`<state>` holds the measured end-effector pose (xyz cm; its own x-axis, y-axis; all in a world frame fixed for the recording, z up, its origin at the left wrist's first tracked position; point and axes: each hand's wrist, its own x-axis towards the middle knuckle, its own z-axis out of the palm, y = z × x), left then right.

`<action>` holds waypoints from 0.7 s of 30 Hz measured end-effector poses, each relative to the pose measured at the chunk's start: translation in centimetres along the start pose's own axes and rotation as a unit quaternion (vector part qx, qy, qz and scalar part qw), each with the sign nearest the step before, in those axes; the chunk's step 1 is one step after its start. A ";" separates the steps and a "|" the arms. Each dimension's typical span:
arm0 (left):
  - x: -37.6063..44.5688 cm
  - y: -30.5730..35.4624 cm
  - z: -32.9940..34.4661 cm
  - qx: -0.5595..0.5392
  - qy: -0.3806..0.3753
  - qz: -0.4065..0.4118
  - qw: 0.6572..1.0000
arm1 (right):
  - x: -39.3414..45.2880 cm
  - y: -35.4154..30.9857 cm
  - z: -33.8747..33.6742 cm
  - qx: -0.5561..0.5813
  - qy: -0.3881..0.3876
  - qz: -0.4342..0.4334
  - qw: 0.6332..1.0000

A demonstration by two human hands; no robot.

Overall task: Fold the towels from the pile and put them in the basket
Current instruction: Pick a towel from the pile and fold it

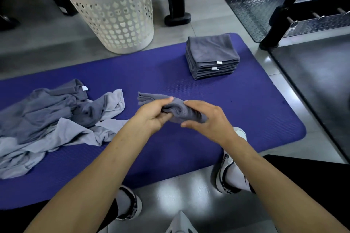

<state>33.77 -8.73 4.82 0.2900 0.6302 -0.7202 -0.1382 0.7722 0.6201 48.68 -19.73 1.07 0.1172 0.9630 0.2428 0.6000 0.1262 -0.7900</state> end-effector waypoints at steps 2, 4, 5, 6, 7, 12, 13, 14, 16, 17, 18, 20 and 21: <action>-1.2 -0.1 0.2 -0.011 0.002 -0.001 1.000 | 0.0 -0.5 0.2 -0.016 0.015 -0.024 0.999; -2.1 0.1 0.0 -0.001 -0.003 -0.007 1.000 | 0.2 -1.0 0.1 -0.027 0.023 -0.028 0.999; -2.3 0.2 -0.4 0.030 -0.004 -0.007 1.000 | 0.3 -1.2 -0.1 -0.029 0.025 -0.020 0.999; -2.6 0.4 -1.0 0.081 0.000 -0.004 0.997 | 0.5 -1.5 -0.3 -0.022 0.023 -0.012 0.999; -3.0 0.6 -1.7 0.147 0.008 0.007 0.989 | 0.6 -1.7 -0.6 -0.011 0.018 -0.003 1.000; -4.5 1.6 -4.8 0.476 0.071 0.289 0.828 | 2.0 -3.0 -2.9 0.035 -0.031 0.050 0.998; -4.9 2.0 -5.0 0.529 0.049 0.345 0.774 | 2.4 -3.3 -3.3 0.030 -0.049 0.052 0.997; -5.2 2.3 -5.0 0.578 0.010 0.372 0.727 | 2.7 -3.7 -3.8 0.025 -0.067 0.047 0.996; -5.1 2.8 -4.5 0.641 -0.063 0.366 0.671 | 3.4 -4.6 -4.7 0.028 -0.101 0.029 0.994; -5.0 3.1 -4.0 0.651 -0.089 0.363 0.661 | 3.8 -5.0 -5.1 0.033 -0.114 0.019 0.993; -5.0 3.4 -3.4 0.644 -0.104 0.364 0.665 | 4.1 -5.3 -5.7 0.037 -0.121 0.011 0.992; -4.7 3.8 -2.2 0.597 -0.111 0.380 0.698 | 4.7 -5.6 -6.8 0.042 -0.116 0.001 0.992; -4.6 4.1 -1.6 0.561 -0.116 0.388 0.722 | 5.0 -5.4 -7.2 0.048 -0.112 0.006 0.993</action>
<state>30.36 -8.33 10.13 0.7070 0.7066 -0.0290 0.4710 -0.4399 0.7646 51.74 -17.34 10.66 -0.0604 0.9920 0.1105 0.5200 0.1257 -0.8448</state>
